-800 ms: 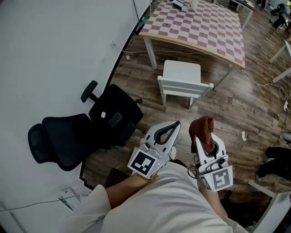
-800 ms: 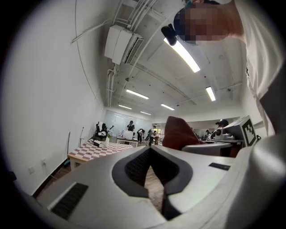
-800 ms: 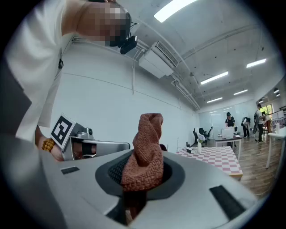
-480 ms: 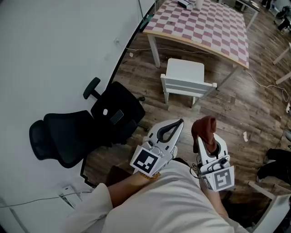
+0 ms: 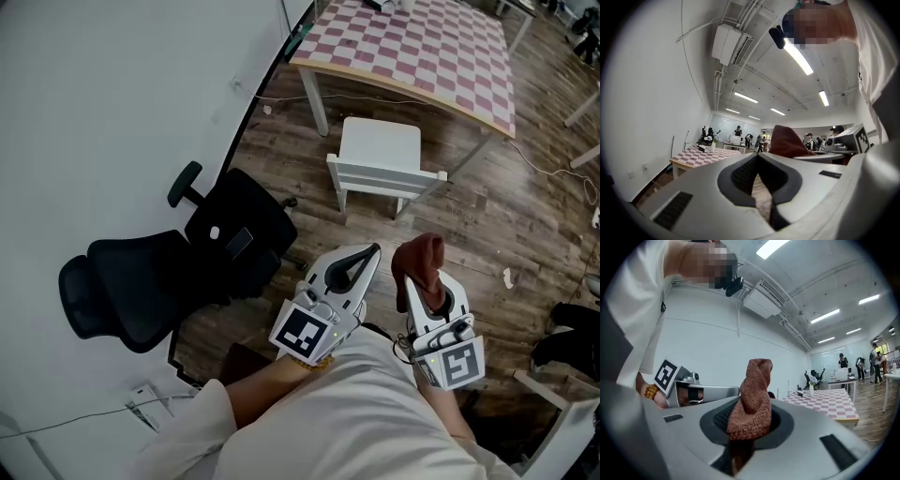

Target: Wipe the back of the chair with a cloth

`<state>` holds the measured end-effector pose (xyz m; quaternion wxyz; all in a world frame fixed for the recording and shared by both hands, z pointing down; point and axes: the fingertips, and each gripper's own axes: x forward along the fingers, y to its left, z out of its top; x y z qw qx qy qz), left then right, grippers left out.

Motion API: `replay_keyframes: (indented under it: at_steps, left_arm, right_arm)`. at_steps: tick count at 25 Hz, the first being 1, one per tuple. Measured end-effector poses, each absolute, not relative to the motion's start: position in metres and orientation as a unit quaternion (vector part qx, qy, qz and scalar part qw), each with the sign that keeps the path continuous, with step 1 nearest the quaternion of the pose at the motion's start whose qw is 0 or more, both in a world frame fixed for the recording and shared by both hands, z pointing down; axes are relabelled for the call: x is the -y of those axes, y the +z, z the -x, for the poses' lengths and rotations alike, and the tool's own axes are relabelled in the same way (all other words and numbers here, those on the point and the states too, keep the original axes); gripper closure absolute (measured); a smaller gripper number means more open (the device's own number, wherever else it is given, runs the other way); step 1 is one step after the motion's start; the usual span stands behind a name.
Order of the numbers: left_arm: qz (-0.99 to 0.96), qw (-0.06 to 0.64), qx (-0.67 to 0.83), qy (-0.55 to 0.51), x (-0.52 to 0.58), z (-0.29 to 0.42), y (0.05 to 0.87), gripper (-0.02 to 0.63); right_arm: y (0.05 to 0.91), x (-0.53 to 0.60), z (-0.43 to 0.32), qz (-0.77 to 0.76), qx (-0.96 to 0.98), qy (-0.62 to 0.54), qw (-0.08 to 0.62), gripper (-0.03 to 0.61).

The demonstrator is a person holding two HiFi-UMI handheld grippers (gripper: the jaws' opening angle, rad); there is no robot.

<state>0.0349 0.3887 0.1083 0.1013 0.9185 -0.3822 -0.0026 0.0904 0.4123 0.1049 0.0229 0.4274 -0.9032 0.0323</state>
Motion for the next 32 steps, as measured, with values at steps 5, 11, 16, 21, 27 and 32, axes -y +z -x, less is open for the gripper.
replay_keyframes:
  at_steps: [5, 11, 16, 21, 27, 32]
  left_arm:
    - [-0.918, 0.102, 0.382, -0.004, -0.348, -0.031, 0.114, 0.598]
    - [-0.923, 0.109, 0.368, -0.006, -0.266, -0.021, 0.117, 0.598]
    - [-0.927, 0.113, 0.358, -0.009, -0.219, -0.002, 0.121, 0.598]
    - [-0.928, 0.118, 0.352, -0.011, -0.154, 0.017, 0.116, 0.598]
    - [-0.928, 0.116, 0.353, -0.004, -0.096, 0.036, 0.120, 0.598]
    - [-0.928, 0.121, 0.352, 0.009, -0.078, 0.040, 0.131, 0.598]
  right_arm:
    - [0.111, -0.374, -0.090, -0.435, 0.899, 0.037, 0.028, 0.497]
    - [0.110, -0.291, -0.079, -0.452, 0.891, 0.035, 0.036, 0.495]
    - [0.116, -0.243, -0.057, -0.458, 0.888, 0.031, 0.041, 0.495]
    - [0.114, -0.177, -0.039, -0.462, 0.885, 0.034, 0.046, 0.496]
    - [0.117, -0.121, -0.026, -0.471, 0.880, 0.038, 0.048, 0.495]
    - [0.126, -0.106, -0.025, -0.477, 0.876, 0.049, 0.049, 0.495]
